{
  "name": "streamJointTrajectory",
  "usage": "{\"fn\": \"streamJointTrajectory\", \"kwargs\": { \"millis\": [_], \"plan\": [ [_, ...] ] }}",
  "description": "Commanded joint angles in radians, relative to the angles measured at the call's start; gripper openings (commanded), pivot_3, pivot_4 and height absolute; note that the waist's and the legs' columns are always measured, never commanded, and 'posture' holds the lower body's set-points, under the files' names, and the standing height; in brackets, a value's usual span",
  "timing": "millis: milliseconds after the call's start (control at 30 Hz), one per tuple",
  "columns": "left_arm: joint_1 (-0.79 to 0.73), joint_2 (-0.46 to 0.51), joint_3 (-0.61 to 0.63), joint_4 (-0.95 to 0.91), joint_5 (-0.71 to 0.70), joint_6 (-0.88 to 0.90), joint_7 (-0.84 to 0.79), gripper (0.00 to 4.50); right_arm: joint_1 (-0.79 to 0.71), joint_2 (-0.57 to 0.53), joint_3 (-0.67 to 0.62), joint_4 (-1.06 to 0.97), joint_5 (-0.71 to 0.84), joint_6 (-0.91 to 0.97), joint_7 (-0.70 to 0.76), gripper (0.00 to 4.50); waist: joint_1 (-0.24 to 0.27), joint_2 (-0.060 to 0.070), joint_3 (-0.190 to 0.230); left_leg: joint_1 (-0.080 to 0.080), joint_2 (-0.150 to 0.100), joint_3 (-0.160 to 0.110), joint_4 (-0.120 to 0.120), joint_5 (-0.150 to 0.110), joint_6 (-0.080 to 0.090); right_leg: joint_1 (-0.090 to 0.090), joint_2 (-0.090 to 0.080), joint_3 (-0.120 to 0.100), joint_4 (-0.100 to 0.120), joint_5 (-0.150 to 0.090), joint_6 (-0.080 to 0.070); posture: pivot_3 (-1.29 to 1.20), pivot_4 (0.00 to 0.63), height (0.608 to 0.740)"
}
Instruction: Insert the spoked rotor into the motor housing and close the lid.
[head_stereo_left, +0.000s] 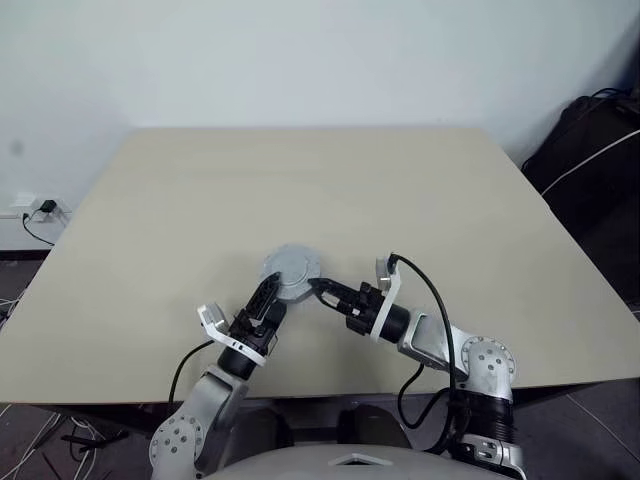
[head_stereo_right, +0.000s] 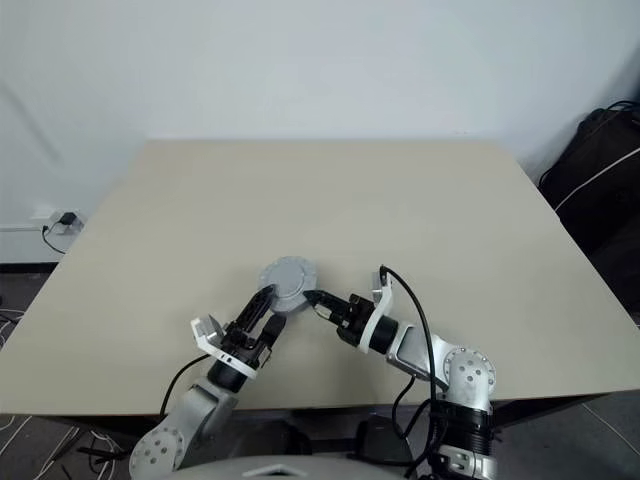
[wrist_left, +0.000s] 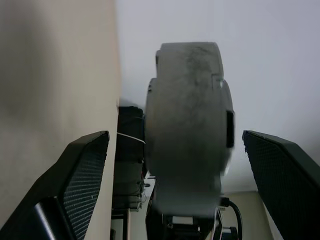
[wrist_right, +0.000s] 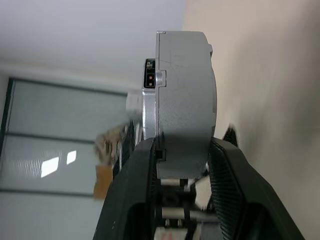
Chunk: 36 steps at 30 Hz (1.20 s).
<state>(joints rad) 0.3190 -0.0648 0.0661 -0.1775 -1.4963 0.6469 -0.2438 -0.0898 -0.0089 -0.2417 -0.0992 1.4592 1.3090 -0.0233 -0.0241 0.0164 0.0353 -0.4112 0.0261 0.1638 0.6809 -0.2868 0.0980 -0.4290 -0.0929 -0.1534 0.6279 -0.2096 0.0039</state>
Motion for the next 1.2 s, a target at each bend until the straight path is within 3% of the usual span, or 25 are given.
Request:
{"fn": "streamJointTrajectory", "kwargs": {
  "millis": [33, 167, 200, 267, 467, 533, 700, 867, 1100, 1200],
  "plan": [
    [-0.026, -0.053, -0.011, -0.003, -0.014, 0.007, -0.019, 4.50, -0.006, -0.019, 0.033, -0.055, 0.101, -0.008, 0.003, 1.20, 0.001, 0.000, 0.000, 0.000, 0.000, 0.000, 0.000, 0.000, 0.000, 0.000, 0.000, 0.000, 0.000, 0.000, 0.000, 0.00, 0.000, 0.740],
    [-0.030, -0.048, -0.014, 0.002, -0.009, 0.013, -0.021, 4.50, -0.005, -0.056, 0.058, -0.057, 0.104, -0.031, -0.006, 1.20, 0.001, 0.000, 0.000, 0.000, 0.000, 0.000, 0.001, 0.000, 0.000, 0.000, 0.000, 0.000, 0.000, 0.000, 0.000, 0.00, 0.000, 0.740],
    [-0.030, -0.046, -0.015, 0.002, -0.009, 0.015, -0.019, 4.33, -0.006, -0.063, 0.063, -0.059, 0.100, -0.038, -0.006, 1.20, 0.001, 0.000, 0.000, 0.000, 0.000, 0.000, 0.001, 0.000, 0.000, 0.000, 0.000, 0.000, 0.000, 0.000, 0.001, 0.00, 0.000, 0.740],
    [-0.030, -0.046, -0.015, 0.001, -0.009, 0.015, -0.022, 3.93, -0.008, -0.079, 0.075, -0.072, 0.073, -0.057, 0.002, 1.20, 0.001, 0.000, 0.000, 0.000, 0.000, 0.000, 0.002, 0.000, 0.000, 0.000, 0.000, 0.000, 0.000, 0.001, 0.002, 0.00, 0.000, 0.740],
    [-0.031, -0.041, -0.015, 0.004, -0.008, 0.015, -0.027, 2.11, -0.004, -0.102, 0.108, -0.083, 0.031, -0.105, 0.037, 1.20, 0.002, 0.000, 0.000, 0.000, 0.000, 0.000, 0.002, 0.000, 0.001, 0.000, 0.000, 0.000, 0.000, 0.001, 0.002, 0.00, 0.000, 0.740],
    [-0.031, -0.040, -0.015, 0.005, -0.009, 0.015, -0.029, 2.10, -0.003, -0.108, 0.115, -0.081, 0.013, -0.123, 0.050, 1.20, 0.003, -0.001, 0.000, 0.000, 0.000, 0.000, 0.003, -0.001, 0.001, 0.000, 0.000, 0.000, 0.000, 0.001, 0.002, 0.00, 0.000, 0.740],
    [-0.033, -0.041, -0.010, 0.006, -0.006, 0.014, -0.031, 2.10, -0.002, -0.132, 0.130, -0.083, -0.042, -0.152, 0.082, 2.90, 0.004, -0.001, -0.001, 0.000, 0.000, 0.001, 0.003, -0.001, 0.002, 0.001, 0.000, 0.000, 0.000, 0.002, 0.003, 0.00, 0.000, 0.740],
    [-0.056, -0.052, 0.022, 0.013, 0.032, -0.041, -0.024, 2.10, 0.003, -0.242, 0.238, -0.188, -0.290, -0.244, 0.179, 4.50, 0.005, -0.001, -0.001, 0.000, 0.000, 0.001, 0.004, -0.001, 0.002, 0.000, 0.000, 0.001, 0.000, 0.002, 0.003, 0.00, 0.000, 0.740],
    [-0.151, -0.053, 0.092, 0.065, 0.094, -0.143, 0.019, 2.10, 0.063, -0.358, 0.446, -0.282, -0.770, -0.622, 0.340, 4.50, 0.012, -0.002, -0.001, 0.000, 0.000, 0.001, 0.004, -0.001, 0.001, 0.001, 0.000, 0.000, 0.000, 0.002, 0.003, 0.00, 0.000, 0.740],
    [-0.189, -0.051, 0.120, 0.089, 0.115, -0.168, 0.036, 2.10, 0.086, -0.359, 0.477, -0.265, -0.900, -0.755, 0.367, 4.50, 0.013, -0.004, -0.002, 0.000, 0.000, 0.002, 0.005, -0.001, 0.001, 0.001, 0.000, 0.001, 0.000, 0.002, 0.004, 0.00, 0.000, 0.740]
  ]
}}
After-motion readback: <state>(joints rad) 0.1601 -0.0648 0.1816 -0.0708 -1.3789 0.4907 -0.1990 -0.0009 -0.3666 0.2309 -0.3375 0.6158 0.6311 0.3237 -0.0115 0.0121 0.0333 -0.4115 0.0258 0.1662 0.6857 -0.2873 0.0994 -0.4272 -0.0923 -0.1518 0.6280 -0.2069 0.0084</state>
